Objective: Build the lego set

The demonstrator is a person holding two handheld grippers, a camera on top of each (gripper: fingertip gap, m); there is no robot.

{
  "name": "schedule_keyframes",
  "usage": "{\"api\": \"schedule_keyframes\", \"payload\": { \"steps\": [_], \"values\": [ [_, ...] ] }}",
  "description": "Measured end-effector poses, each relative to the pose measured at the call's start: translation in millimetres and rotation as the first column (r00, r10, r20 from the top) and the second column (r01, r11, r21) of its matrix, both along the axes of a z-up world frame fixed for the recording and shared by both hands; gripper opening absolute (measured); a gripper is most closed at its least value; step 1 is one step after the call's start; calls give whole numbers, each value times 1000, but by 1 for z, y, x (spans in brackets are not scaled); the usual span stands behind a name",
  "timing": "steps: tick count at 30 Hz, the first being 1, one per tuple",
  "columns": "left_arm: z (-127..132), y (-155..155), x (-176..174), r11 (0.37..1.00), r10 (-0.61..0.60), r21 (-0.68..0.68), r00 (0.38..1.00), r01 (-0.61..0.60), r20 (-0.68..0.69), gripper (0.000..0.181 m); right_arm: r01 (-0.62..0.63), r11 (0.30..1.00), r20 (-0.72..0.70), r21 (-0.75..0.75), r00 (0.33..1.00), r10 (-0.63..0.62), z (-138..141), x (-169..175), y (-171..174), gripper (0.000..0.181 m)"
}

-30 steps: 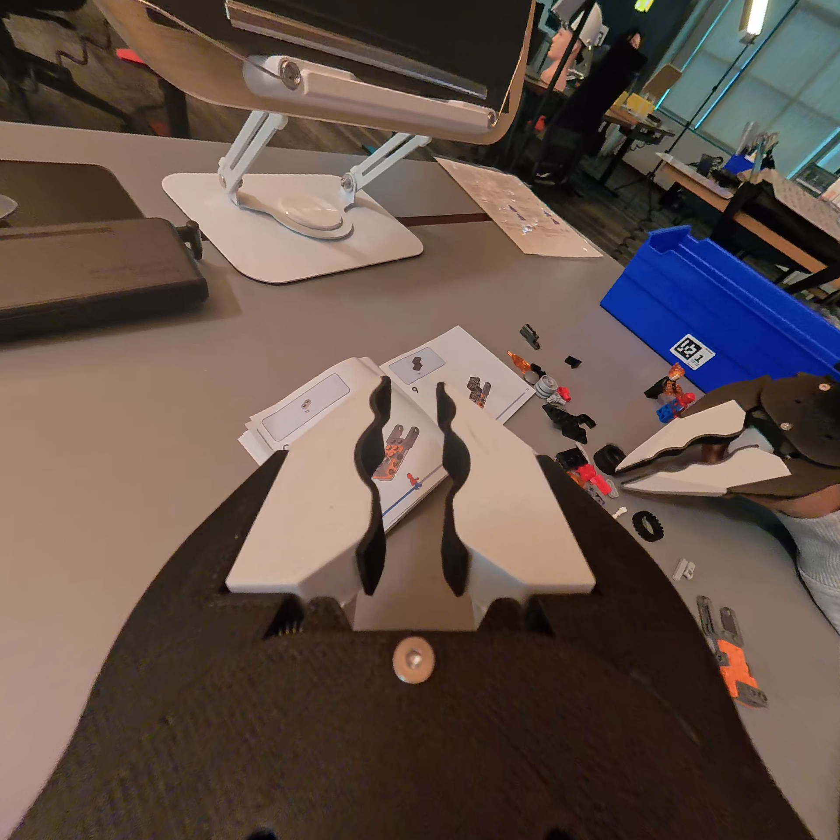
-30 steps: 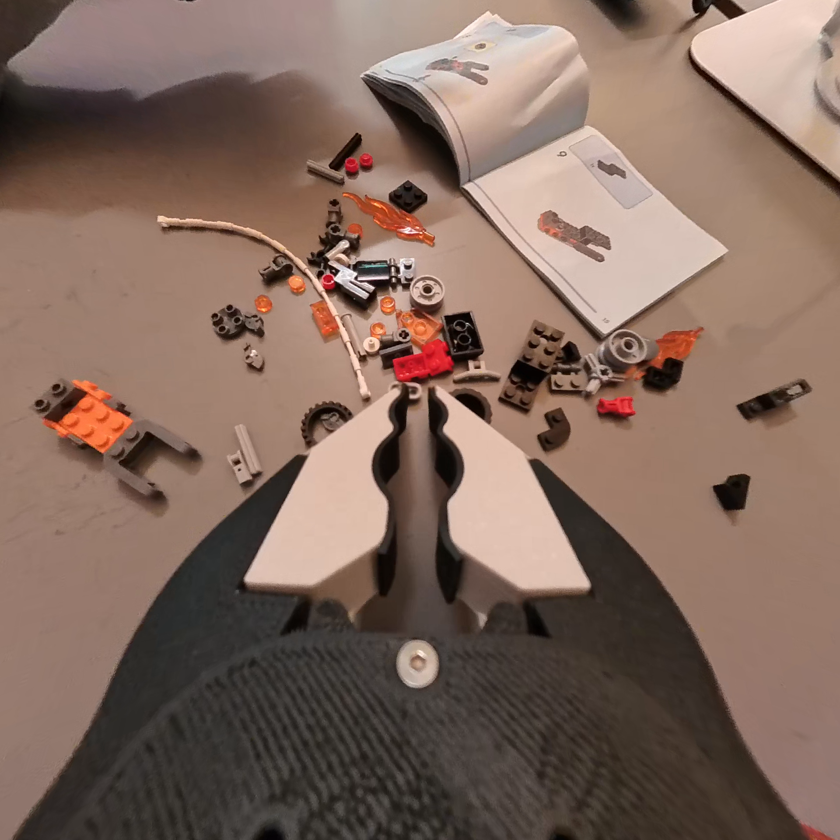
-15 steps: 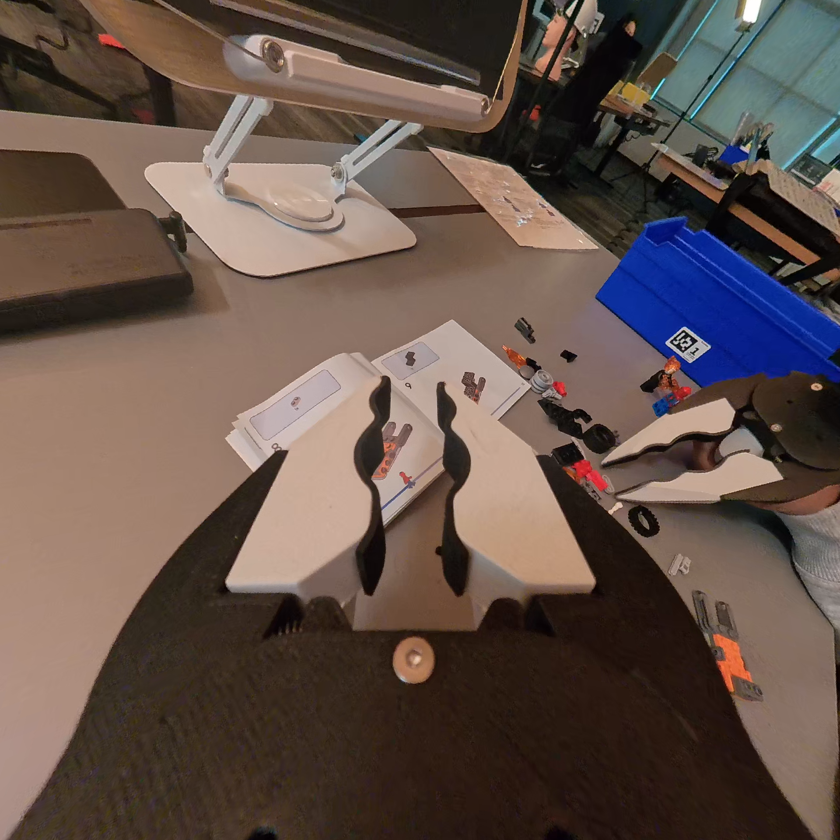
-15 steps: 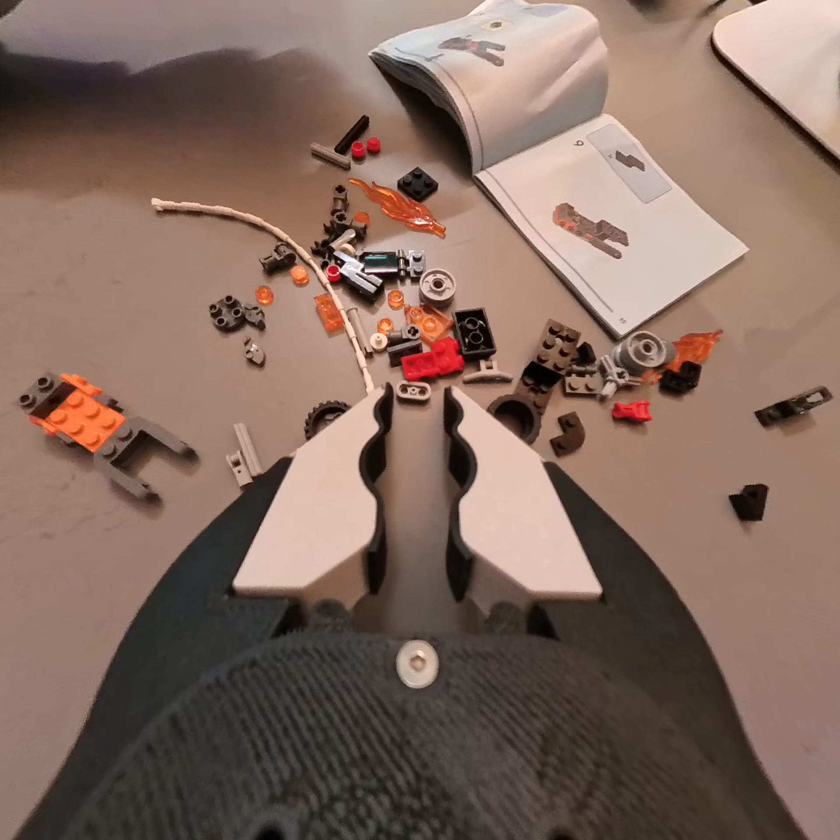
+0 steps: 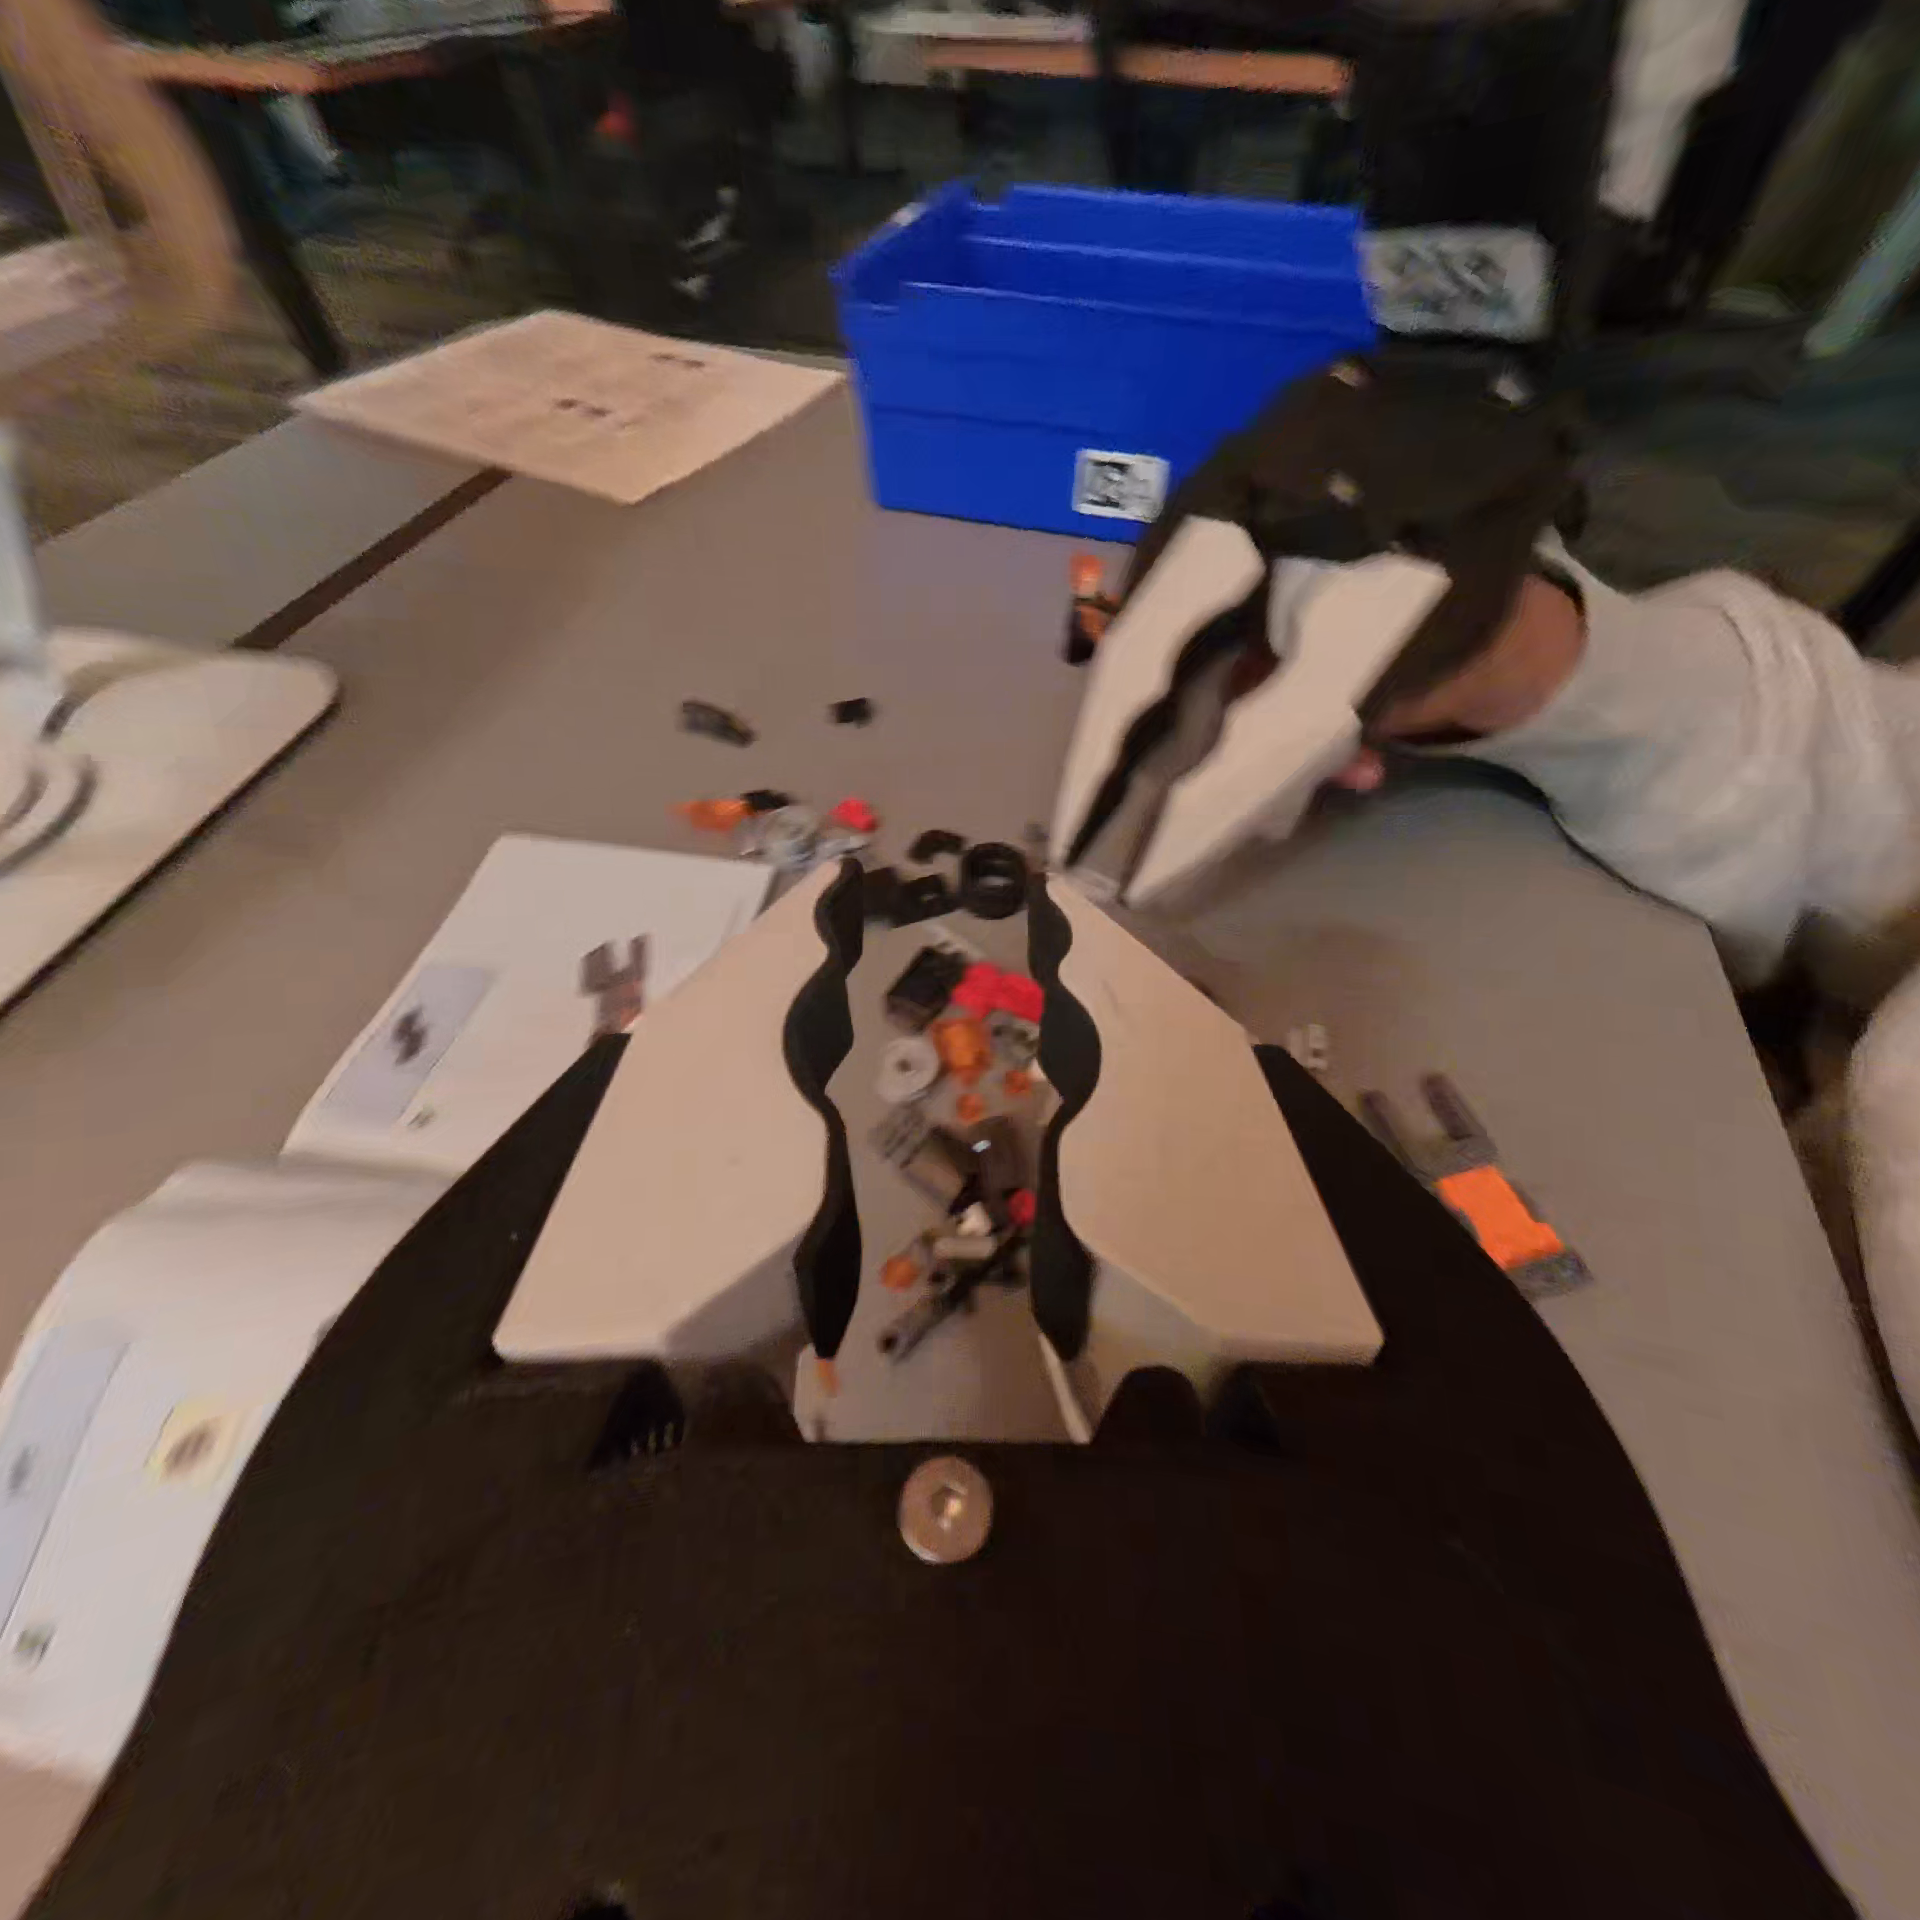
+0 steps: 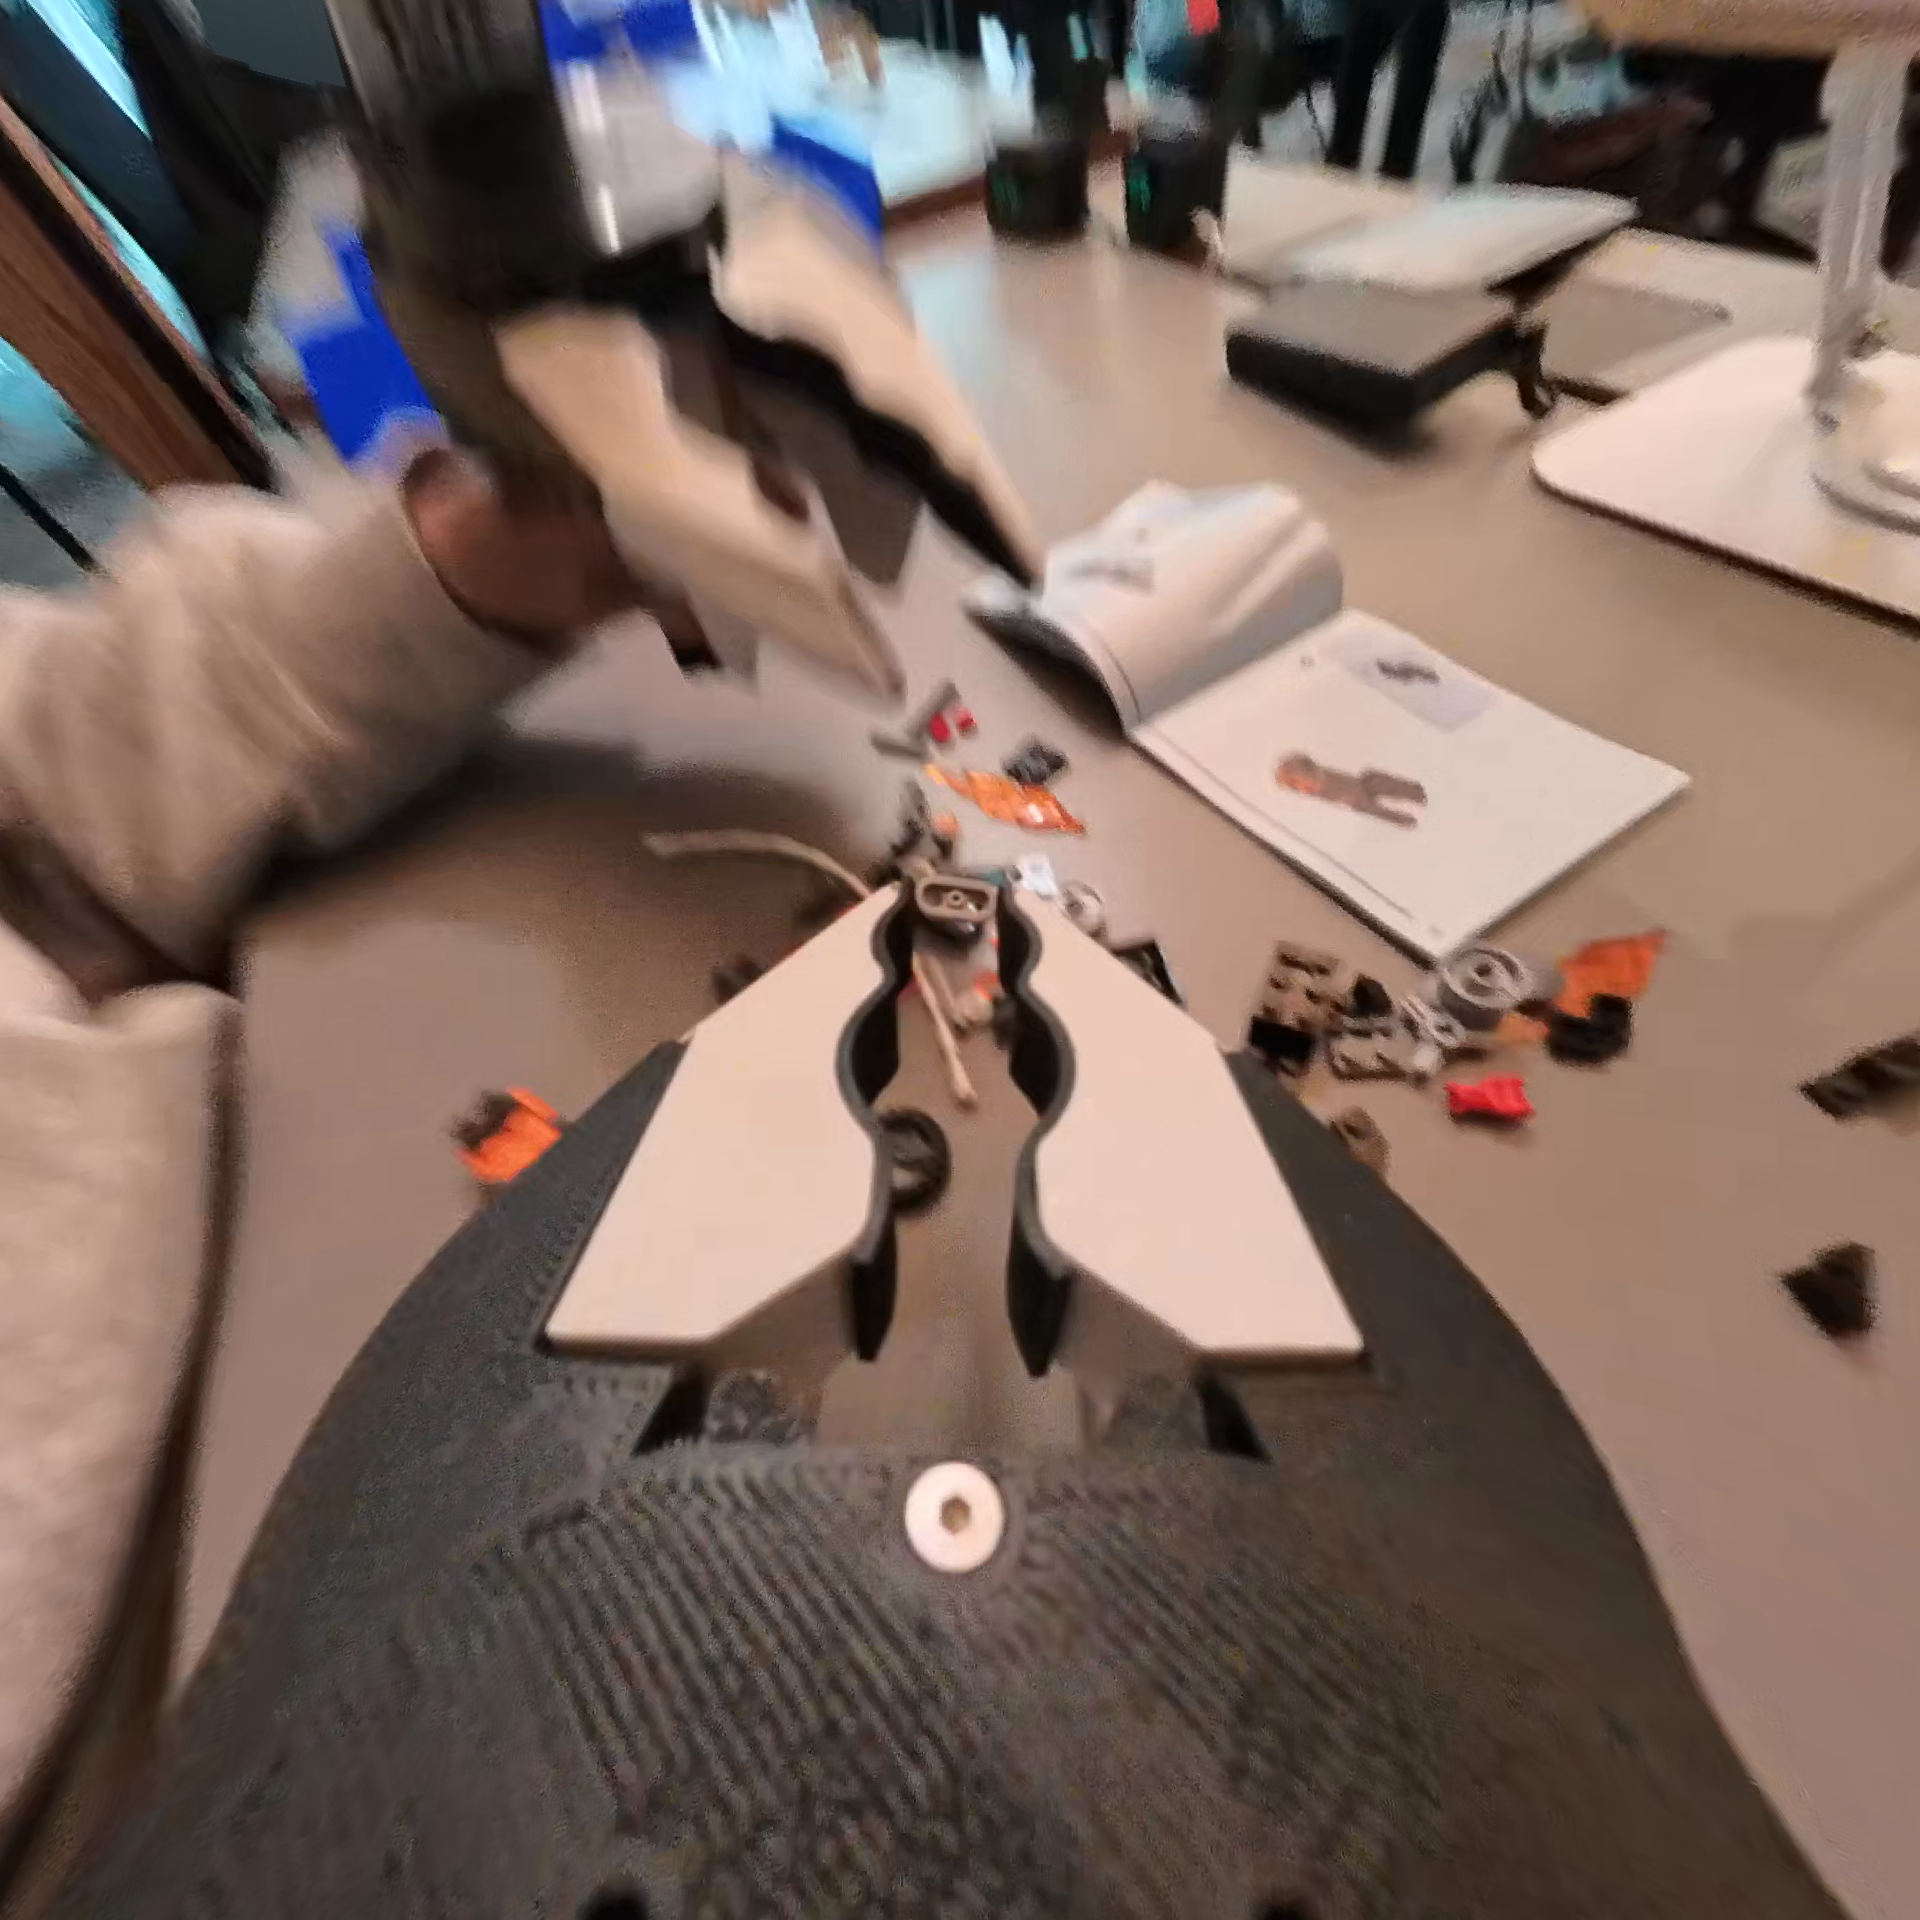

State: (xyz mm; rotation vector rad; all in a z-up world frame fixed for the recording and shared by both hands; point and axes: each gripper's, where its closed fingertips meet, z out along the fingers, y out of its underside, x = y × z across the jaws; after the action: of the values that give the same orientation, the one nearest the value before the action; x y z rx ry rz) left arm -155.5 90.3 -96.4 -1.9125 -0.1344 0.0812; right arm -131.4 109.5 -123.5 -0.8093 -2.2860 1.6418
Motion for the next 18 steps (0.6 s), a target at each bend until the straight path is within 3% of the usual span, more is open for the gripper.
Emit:
{"api": "schedule_keyframes", "payload": {
  "steps": [1, 3, 5, 8, 13, 18],
  "values": [
    [-1, 10, 13, 999, -38, -11, 998, 37, -45, 30, -22, 994, 18, -112, 1000, 24, 13, 3, -2, 14],
    [-2, 26, 33, 996, -86, -24, 989, 84, -123, 30, -90, 940, 65, -329, 991, 118, 37, 12, -4, 14],
    [0, 34, 43, 995, -95, -26, 976, 92, -196, 30, -132, 886, 115, -444, 972, 203, 46, 18, -4, 13],
    [6, 35, 47, 996, -84, -1, 962, 87, -259, 29, -137, 885, 138, -446, 966, 219, 44, 20, -5, 14],
    [15, 28, 56, 985, -153, 50, 965, 167, -215, 30, -130, 875, 179, -466, 955, 238, 41, 20, -5, 14],
    [6, 28, 61, 980, -192, -3, 954, 197, -228, 27, -148, 823, 209, -549, 929, 306, 48, 25, -2, 14]
  ]
}}
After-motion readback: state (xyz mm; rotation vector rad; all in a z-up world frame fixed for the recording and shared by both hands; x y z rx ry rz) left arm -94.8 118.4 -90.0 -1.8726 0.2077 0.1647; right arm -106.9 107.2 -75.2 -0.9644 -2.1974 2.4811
